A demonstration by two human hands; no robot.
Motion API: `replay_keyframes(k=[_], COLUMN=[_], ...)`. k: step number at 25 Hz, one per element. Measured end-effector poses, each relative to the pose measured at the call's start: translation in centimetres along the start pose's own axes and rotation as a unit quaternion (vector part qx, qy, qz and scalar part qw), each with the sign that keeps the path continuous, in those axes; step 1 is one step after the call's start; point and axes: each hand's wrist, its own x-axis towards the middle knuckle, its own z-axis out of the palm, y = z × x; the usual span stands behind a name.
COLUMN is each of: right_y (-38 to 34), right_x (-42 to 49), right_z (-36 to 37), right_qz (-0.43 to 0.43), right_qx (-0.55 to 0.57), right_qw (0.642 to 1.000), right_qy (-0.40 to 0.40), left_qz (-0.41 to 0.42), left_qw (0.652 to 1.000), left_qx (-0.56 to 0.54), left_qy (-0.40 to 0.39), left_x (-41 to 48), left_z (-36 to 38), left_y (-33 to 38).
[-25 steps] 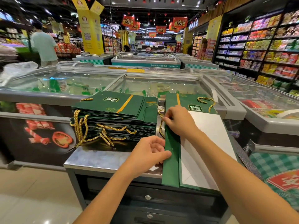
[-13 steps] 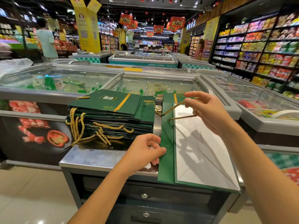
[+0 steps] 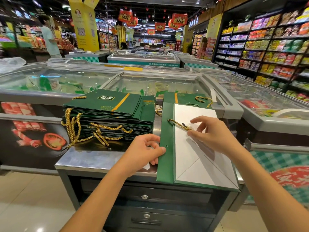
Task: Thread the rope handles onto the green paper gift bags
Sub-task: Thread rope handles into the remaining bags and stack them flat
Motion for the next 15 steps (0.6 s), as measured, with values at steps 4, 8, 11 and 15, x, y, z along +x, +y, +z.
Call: replay_keyframes(k=[4,8,11,15], right_y=[-1.0,-1.1,-1.6,-1.6], right_x=[0.4,-0.5,-1.4,-1.8], right_z=[1.1,1.9,3.1,4.4], right_qz=[-0.030,-0.061,-0.106,-0.104], right_qx=[-0.032,0.062,0.148,0.188], right_qw=[0.999,0.995,0.983,0.977], right_qy=[0.020,0.043,0.007,0.005], left_qz=[0.001,0.000,0.003,0.007], left_qw=[1.000,1.000,1.000,1.000], left_qx=[0.003,0.000,-0.003,-0.002], left_qy=[0.004,0.007,0.008,0.002], left_x=[-0.1,-0.1,0.1,0.2], left_z=[0.0,0.1,0.0,0.0], left_y=[-0.1,-0.2,-0.4,-0.6])
